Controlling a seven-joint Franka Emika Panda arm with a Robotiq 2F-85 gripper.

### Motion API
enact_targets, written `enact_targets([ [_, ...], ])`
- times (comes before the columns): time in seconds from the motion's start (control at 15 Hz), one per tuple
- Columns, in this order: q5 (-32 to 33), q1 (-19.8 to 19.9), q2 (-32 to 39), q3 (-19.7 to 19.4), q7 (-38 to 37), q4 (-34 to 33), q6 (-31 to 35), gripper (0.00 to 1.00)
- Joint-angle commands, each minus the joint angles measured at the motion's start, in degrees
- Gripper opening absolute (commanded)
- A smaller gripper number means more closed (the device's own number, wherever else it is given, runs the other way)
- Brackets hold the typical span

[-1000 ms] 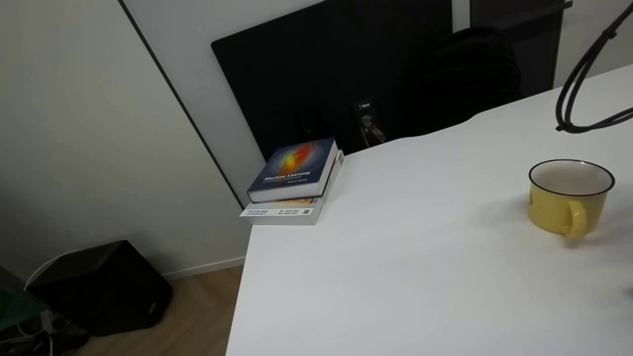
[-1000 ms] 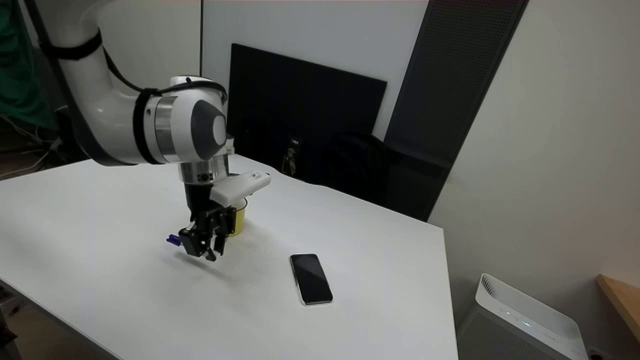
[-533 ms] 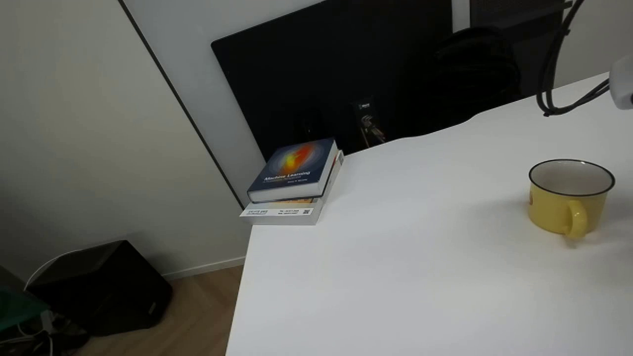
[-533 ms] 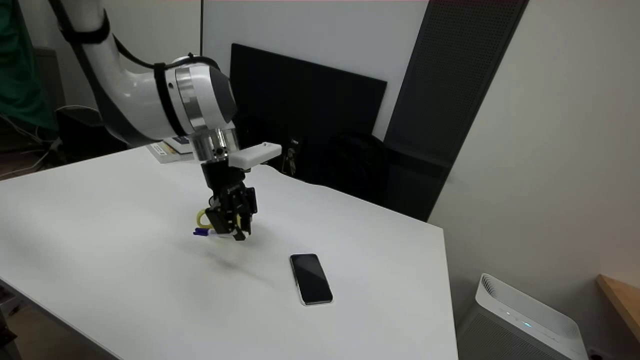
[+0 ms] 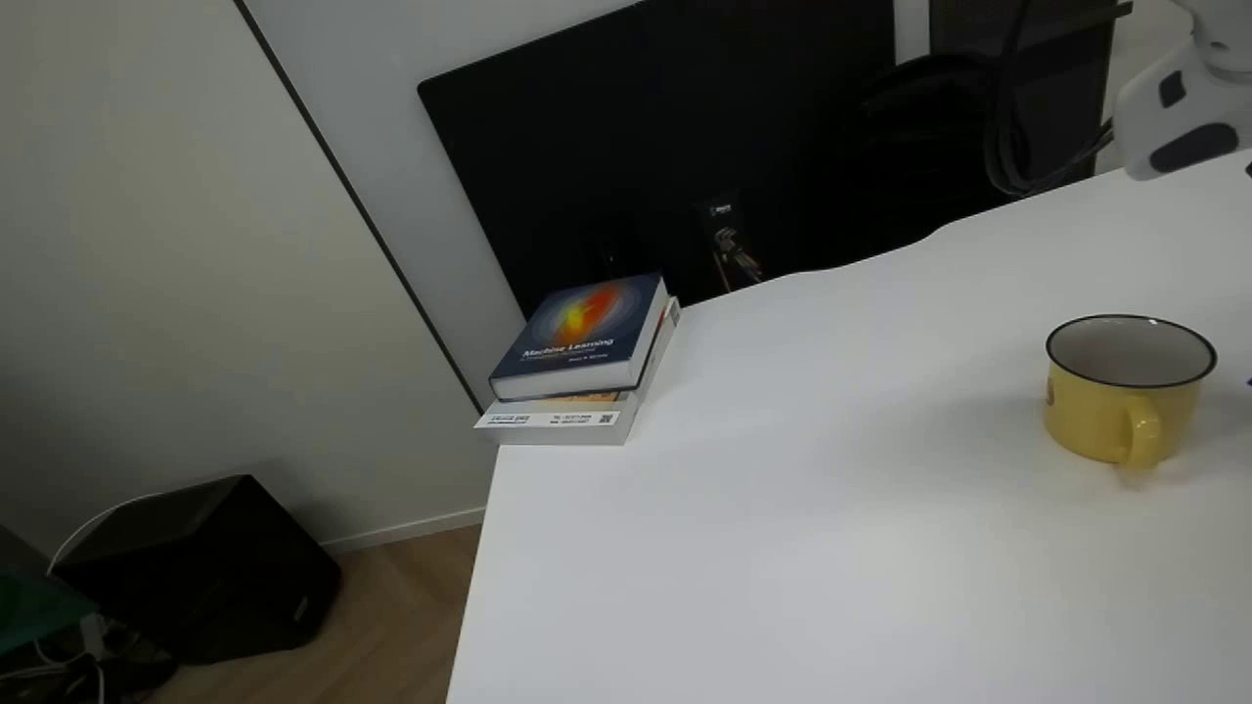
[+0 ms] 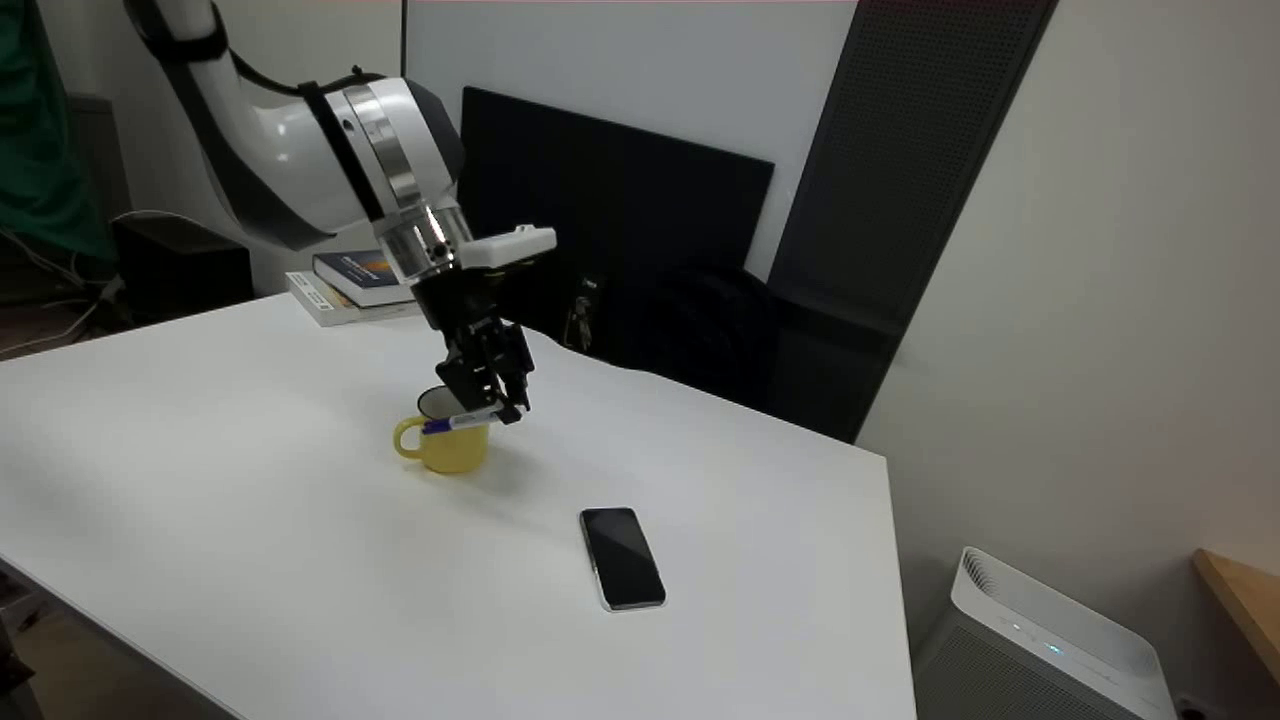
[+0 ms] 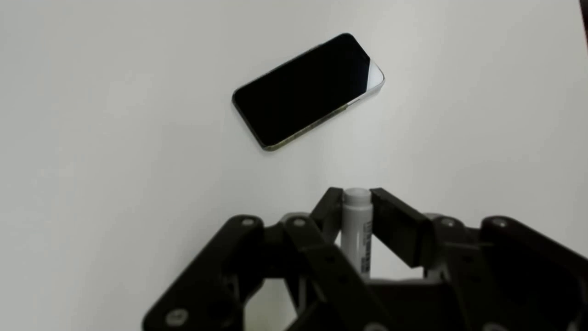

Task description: Put the marker into the cup, put it back on the table then back into the cup again.

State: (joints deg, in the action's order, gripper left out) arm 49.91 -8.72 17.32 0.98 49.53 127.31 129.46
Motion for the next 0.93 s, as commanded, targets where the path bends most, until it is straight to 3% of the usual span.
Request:
enact_targets([
  [0.0,3.5,0.1,0.6,2.0,-3.0,-4.3,-5.0,0.06],
  [0.87,20.0,-2.2,8.7,5.3,-8.2,-12.9,-12.4,0.06],
])
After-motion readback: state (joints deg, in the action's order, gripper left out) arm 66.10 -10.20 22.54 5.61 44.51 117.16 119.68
